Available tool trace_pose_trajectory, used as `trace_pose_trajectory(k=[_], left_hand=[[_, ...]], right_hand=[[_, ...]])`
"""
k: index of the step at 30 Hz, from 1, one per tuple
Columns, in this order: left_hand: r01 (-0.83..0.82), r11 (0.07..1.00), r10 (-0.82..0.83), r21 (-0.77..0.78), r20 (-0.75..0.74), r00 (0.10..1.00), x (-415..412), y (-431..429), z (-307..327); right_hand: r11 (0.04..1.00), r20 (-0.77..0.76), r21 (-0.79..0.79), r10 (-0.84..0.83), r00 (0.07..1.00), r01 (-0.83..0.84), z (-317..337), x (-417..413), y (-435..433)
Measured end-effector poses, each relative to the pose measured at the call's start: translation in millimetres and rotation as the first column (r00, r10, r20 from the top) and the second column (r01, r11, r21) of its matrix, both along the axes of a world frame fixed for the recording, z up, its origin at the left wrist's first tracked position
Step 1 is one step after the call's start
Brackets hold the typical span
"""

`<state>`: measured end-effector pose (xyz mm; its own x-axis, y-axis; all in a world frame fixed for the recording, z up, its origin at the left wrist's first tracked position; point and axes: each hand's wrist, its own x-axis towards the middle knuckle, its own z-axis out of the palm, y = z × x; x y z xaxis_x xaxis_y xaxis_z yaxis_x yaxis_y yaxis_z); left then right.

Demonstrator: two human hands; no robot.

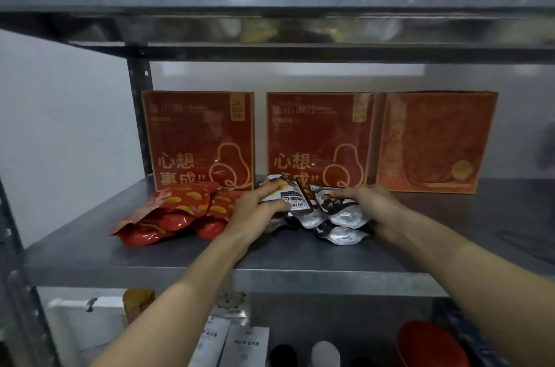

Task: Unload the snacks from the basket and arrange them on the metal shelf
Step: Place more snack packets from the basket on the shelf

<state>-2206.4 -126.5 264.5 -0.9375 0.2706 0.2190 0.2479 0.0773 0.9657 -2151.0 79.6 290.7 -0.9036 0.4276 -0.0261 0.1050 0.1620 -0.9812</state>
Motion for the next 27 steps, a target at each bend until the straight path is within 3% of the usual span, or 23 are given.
trace_pose_trajectory(k=[6, 19, 27], left_hand=[[-0.033, 0.990, 0.011, -0.140, -0.154, 0.988, -5.2, 1.6, -4.9], [-0.079, 0.978, 0.035, -0.193, -0.222, 0.974, -0.1, 2.1, -5.1], [-0.281, 0.878, 0.052, -0.388, -0.508, 0.860, 10.7, 2.9, -4.6]], right_hand=[[1.000, 0.066, 0.006, -0.002, 0.998, 0.001, -4.1, -5.9, 10.8], [0.998, 0.030, -0.062, 0.000, 1.000, 0.002, -14.1, -4.9, 15.5], [0.996, -0.006, 0.087, 0.033, 0.999, -0.032, -5.0, 11.8, 16.1]])
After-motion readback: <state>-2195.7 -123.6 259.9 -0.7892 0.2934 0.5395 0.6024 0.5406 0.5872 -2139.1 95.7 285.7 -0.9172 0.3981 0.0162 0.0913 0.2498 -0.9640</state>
